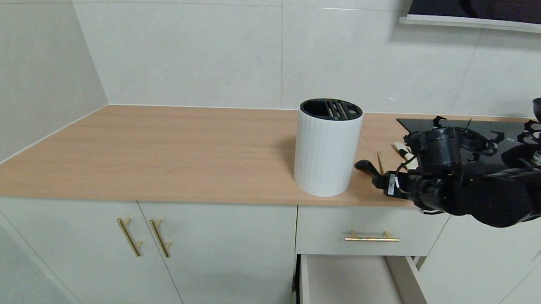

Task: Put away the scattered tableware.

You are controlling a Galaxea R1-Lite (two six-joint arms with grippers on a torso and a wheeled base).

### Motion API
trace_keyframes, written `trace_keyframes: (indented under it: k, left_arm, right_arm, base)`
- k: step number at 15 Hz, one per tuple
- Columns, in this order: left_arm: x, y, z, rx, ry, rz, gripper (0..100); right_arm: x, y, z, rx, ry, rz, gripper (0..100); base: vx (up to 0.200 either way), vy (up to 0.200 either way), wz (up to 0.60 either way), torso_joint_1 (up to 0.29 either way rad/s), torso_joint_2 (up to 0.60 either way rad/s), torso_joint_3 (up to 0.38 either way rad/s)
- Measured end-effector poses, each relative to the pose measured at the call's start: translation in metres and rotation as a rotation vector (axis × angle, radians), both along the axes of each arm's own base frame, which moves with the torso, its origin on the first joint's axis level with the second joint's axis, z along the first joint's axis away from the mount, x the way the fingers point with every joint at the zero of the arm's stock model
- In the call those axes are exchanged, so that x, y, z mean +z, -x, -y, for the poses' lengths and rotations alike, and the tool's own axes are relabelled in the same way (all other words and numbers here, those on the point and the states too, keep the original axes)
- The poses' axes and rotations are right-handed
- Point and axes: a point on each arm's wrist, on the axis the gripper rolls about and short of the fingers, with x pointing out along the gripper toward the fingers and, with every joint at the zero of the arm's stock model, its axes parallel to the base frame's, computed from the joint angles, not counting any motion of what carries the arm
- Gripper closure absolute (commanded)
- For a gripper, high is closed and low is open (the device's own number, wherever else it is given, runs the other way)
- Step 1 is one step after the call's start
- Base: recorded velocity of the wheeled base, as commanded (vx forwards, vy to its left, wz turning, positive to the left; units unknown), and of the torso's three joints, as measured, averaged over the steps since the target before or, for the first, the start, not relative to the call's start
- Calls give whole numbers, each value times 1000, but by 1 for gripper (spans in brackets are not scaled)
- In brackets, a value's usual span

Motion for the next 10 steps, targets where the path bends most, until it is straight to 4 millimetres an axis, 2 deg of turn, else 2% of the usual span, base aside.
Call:
trace_keyframes:
  k: [10]
  left_arm:
    - [0, 0, 0, 0, 0, 0, 0]
  right_arm:
    - [-22, -16, -6, -46, 17, -27, 0]
  base:
    - [0, 0, 0, 0, 0, 0]
